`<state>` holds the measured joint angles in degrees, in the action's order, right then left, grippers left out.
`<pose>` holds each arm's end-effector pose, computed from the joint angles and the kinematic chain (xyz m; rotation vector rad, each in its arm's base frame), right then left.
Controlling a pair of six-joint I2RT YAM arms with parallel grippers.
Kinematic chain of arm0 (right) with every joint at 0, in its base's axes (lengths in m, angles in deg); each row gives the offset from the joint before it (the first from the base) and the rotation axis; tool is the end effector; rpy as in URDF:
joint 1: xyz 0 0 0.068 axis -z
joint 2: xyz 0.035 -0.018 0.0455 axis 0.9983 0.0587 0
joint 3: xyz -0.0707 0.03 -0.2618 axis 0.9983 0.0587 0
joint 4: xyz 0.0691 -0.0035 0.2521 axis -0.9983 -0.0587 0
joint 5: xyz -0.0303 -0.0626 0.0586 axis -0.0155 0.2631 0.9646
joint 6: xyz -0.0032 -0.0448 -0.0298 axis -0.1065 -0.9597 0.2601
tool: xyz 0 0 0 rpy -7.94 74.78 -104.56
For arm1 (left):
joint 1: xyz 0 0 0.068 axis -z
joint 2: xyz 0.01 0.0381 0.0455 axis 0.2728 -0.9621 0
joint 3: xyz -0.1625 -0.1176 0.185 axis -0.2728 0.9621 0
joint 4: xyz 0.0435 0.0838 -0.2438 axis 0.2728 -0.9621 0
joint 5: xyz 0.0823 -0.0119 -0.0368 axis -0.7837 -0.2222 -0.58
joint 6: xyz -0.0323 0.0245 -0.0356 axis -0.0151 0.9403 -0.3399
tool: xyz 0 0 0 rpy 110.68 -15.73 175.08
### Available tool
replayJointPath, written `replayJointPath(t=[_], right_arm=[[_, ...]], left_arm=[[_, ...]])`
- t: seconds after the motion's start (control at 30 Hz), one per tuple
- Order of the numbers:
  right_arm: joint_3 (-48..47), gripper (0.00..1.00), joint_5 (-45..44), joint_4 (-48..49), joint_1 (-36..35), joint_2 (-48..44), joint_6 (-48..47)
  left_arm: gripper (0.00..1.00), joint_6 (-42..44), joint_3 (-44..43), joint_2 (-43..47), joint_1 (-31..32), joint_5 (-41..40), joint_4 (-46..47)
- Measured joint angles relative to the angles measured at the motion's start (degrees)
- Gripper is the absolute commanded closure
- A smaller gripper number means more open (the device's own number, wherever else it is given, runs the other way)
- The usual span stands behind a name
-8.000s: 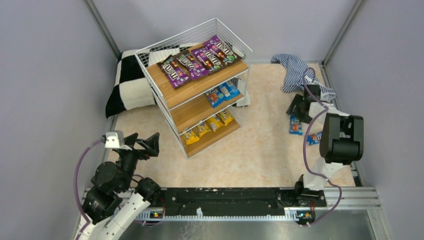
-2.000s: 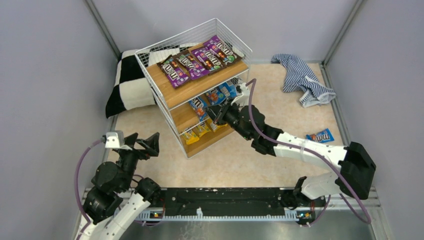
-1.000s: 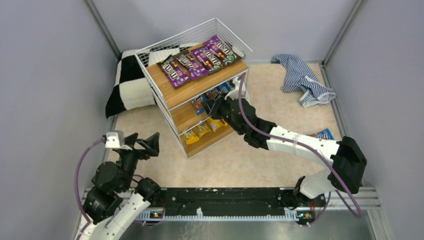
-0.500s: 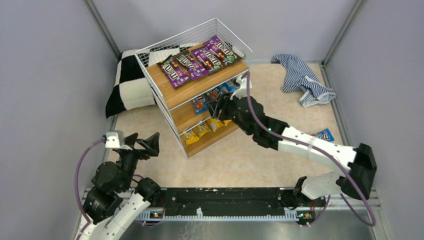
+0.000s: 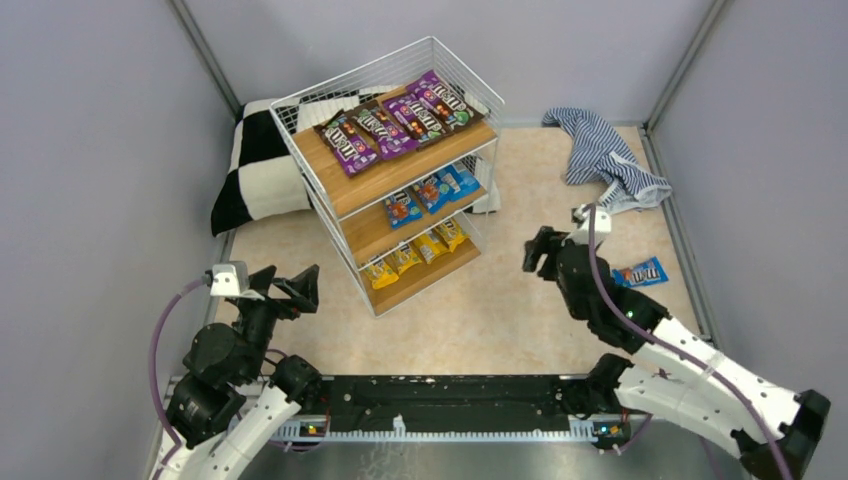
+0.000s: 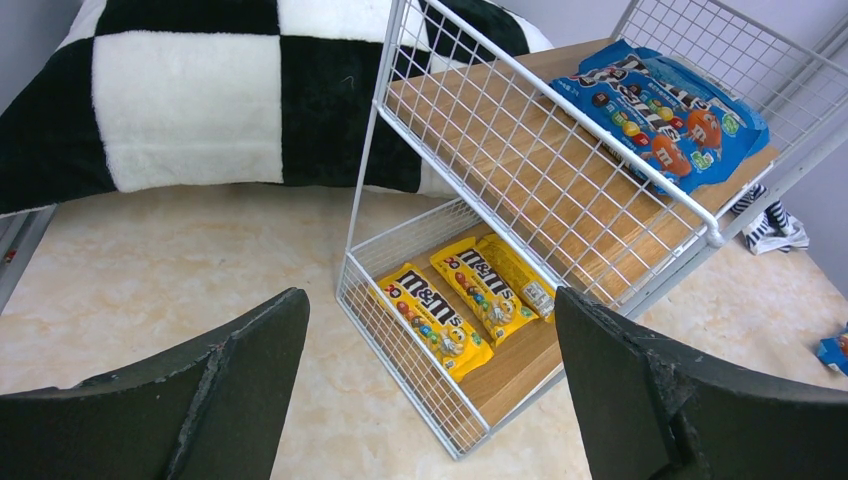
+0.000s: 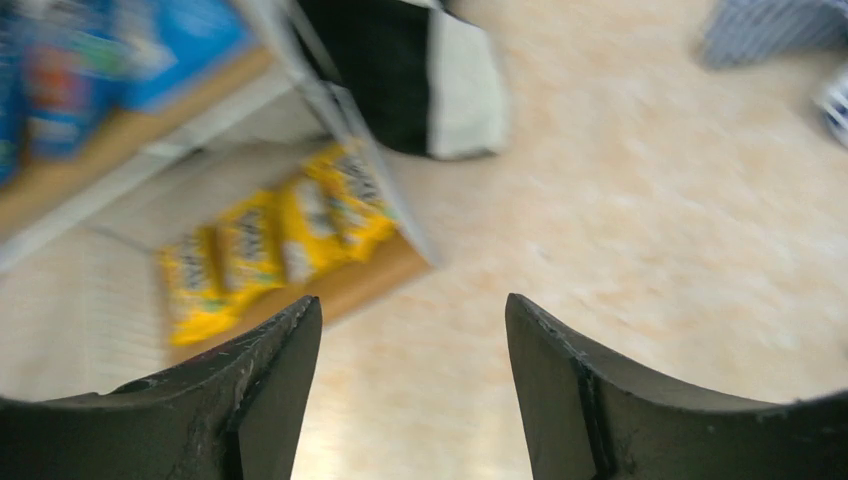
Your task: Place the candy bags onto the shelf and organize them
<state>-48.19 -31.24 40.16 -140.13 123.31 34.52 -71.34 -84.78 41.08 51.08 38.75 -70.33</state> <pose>0.1143 0.1153 0.3092 0.0890 1.8408 0.3421 0.0271 0.0003 0.3262 -0.1132 1.5622 -0.3524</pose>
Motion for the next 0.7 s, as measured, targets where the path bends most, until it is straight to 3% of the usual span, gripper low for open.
replayJointPath(t=[0.07,0.23,0.33,0.47,0.6,0.7], right_arm=[[2.56,0.32,1.75,-2.84,9.66,0.31,1.53],[5.29,0.26,23.06,-2.86,54.40,6.27,5.22],[5.27,0.24,34.88,-0.81,72.67,13.46,8.85],[5.27,0.16,42.03,-0.79,80.54,23.34,13.16],[5.25,0.02,36.59,-3.80,81.15,26.99,16.76],[6.12,0.01,32.79,-1.77,82.93,27.04,16.96]], left_arm=[[0.01,0.02,0.00,0.00,0.00,0.00,0.00],[0.02,0.02,0.00,0.00,0.00,0.00,0.00],[0.02,0.00,0.02,0.00,0.00,0.00,0.02],[0.01,0.00,0.02,0.00,0.00,-0.02,0.02],[0.02,0.00,0.02,0.00,0.00,-0.02,0.00],[0.02,0.02,0.02,0.00,0.00,0.00,0.02]])
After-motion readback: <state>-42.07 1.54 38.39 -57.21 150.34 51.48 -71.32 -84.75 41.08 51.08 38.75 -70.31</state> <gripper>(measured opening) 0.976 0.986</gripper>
